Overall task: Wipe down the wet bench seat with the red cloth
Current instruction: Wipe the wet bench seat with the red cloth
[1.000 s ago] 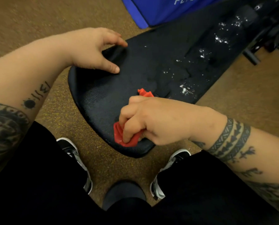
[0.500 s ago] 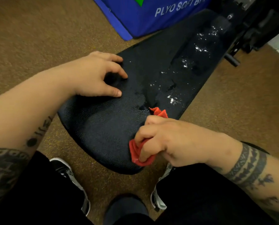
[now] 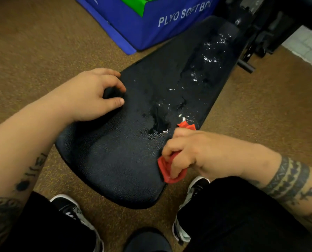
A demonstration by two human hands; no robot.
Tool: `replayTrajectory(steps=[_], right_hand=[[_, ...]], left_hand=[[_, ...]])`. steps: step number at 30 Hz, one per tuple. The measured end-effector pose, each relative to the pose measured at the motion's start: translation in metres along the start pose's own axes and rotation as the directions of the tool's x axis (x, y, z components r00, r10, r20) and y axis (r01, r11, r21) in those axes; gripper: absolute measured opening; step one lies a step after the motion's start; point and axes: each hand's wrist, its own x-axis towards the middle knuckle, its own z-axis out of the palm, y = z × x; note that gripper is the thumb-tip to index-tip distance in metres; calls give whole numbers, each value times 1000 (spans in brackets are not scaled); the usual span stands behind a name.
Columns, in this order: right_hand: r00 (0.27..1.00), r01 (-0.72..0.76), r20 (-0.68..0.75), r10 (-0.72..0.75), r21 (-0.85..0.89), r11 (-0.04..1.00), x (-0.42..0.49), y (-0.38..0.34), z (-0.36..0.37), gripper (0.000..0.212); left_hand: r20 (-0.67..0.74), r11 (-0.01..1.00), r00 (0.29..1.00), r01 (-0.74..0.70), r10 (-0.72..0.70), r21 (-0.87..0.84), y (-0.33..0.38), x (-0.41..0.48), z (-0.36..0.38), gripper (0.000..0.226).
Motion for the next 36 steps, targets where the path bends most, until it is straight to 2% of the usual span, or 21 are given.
replayTrajectory(steps=[3, 5, 7, 9, 13, 15, 17, 20, 23, 25, 27, 28, 30, 33, 36], right_hand=[[996, -87, -3, 87, -19, 996, -11, 16, -19, 41], [988, -124, -84, 126, 27, 992, -9, 22, -38, 41], [966, -149, -200, 166, 97, 984, 2, 29, -59, 39], [935, -170, -269, 232, 236, 957, 16, 39, -76, 34], [913, -173, -253, 319, 468, 867, 37, 56, -87, 34], [926, -148, -228, 302, 515, 844, 39, 62, -86, 33], [923, -104, -261, 283, 538, 836, 41, 66, -85, 33], [862, -23, -396, 316, 593, 805, 47, 71, -88, 30], [783, 34, -471, 406, 684, 728, 49, 66, -88, 28], [730, -6, -481, 486, 707, 708, 47, 62, -83, 27], [710, -84, -475, 520, 676, 732, 45, 62, -76, 25], [724, -127, -461, 513, 642, 756, 43, 59, -72, 25], [792, -176, -429, 435, 522, 835, 41, 46, -64, 25], [899, -174, -341, 274, 295, 940, 40, 13, -38, 31], [929, -224, -290, 230, 55, 973, 36, -15, -4, 29]], left_hand=[[-108, 997, 992, 70, -69, 9, -4, 3, 2, 38], [-166, 980, 966, 195, -198, -35, -7, 6, 7, 40], [-153, 934, 926, 324, -346, -153, -9, 9, 11, 50], [-123, 889, 897, 388, -425, -244, -13, 13, 12, 52], [-91, 884, 887, 433, -453, -177, -18, 20, 12, 32], [-87, 878, 878, 455, -470, -152, -21, 23, 10, 27], [-77, 866, 867, 478, -492, -148, -24, 26, 7, 21], [-46, 847, 855, 503, -517, -171, -24, 31, 0, 15], [12, 837, 848, 525, -530, -155, -22, 33, -5, 16], [41, 833, 840, 543, -542, -107, -20, 35, -5, 17], [35, 831, 833, 554, -553, -46, -19, 38, -3, 18], [34, 827, 827, 562, -561, -22, -18, 38, -2, 18], [24, 821, 820, 572, -572, 6, -16, 40, 1, 18], [6, 821, 821, 570, -570, 35, -13, 38, 2, 17], [-19, 821, 823, 568, -568, 50, -7, 37, 2, 16]])
